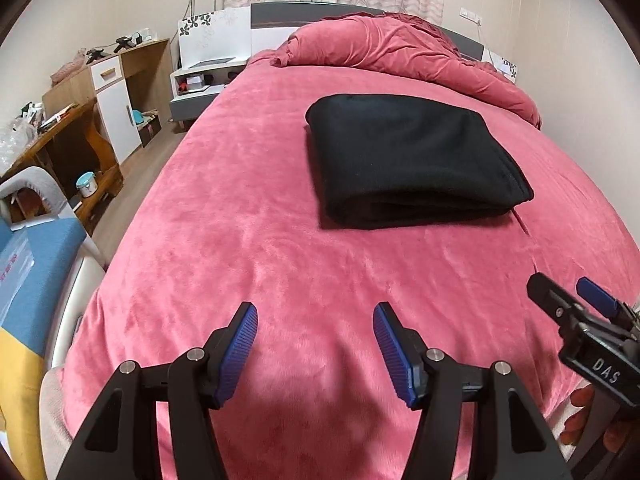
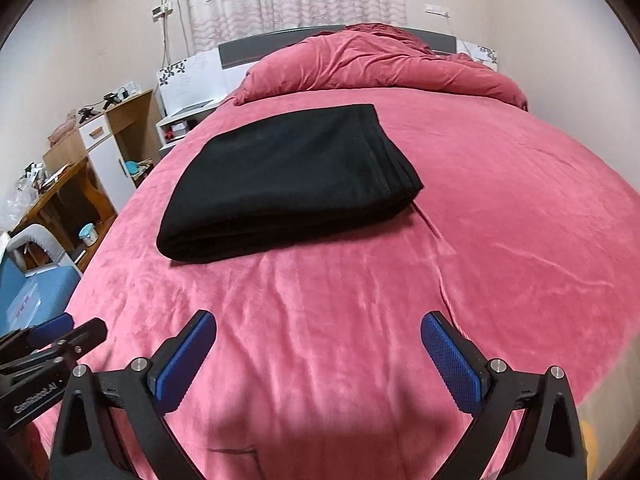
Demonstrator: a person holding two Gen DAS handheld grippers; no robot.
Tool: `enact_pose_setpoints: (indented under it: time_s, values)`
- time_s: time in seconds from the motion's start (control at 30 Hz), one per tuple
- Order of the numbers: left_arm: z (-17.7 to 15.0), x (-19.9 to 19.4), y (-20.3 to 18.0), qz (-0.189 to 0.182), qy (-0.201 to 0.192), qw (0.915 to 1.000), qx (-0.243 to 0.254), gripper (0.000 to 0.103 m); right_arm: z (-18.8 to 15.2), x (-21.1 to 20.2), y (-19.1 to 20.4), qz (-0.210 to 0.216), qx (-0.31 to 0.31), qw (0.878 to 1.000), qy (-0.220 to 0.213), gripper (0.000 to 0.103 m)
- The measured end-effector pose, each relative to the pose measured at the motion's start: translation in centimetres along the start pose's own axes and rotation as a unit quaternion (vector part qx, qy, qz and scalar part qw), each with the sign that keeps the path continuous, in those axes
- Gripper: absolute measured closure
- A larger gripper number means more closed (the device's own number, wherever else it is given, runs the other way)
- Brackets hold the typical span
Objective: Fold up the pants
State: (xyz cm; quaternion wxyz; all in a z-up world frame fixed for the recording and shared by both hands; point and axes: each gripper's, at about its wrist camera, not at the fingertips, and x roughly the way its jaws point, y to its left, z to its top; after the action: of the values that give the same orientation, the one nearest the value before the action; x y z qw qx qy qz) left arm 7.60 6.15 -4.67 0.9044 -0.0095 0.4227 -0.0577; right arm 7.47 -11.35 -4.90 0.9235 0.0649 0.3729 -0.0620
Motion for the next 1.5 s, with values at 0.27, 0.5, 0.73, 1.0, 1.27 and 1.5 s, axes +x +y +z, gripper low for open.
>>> enact_pose_setpoints:
  time_s: [0.27, 0.5, 0.73, 1.0, 1.27, 1.5]
  values:
    - [-0.5, -1.1, -0.4, 0.003, -0.012, 0.9998, 0.014, 0.042, -0.6, -1.4, 0.5, -0.003, -0.017, 1.0, -0.013, 0.0]
    - [-0.5, -1.8, -0.7, -0.002, -0.019, 0.9997, 0.018, 0.042, -0.5, -1.8, 0.0, 0.003, -0.004, 1.0, -0.015, 0.0]
    - [-0.5, -1.8, -0.9, -0.005, -0.017, 0.9996, 0.023, 0.042, -0.7, -1.8, 0.2, 0.004, -0.01, 1.0, -0.013, 0.0]
    - [-0.6, -1.8, -0.8, -0.006, -0.015, 0.9996, 0.022, 0.042, -0.7, -1.7, 0.0, 0.002, -0.007, 1.0, -0.007, 0.0]
    - [-0.6, -1.8, -0.8, -0.004, -0.016, 0.9995, 0.025, 0.042, -0.8, -1.6, 0.0, 0.004, -0.008, 1.0, -0.005, 0.0]
    - [-0.6, -1.6, -0.9, -0.002, -0.011, 0.9997, 0.023, 0.042, -0.9, -1.5, -0.1, 0.005, -0.005, 1.0, -0.003, 0.0]
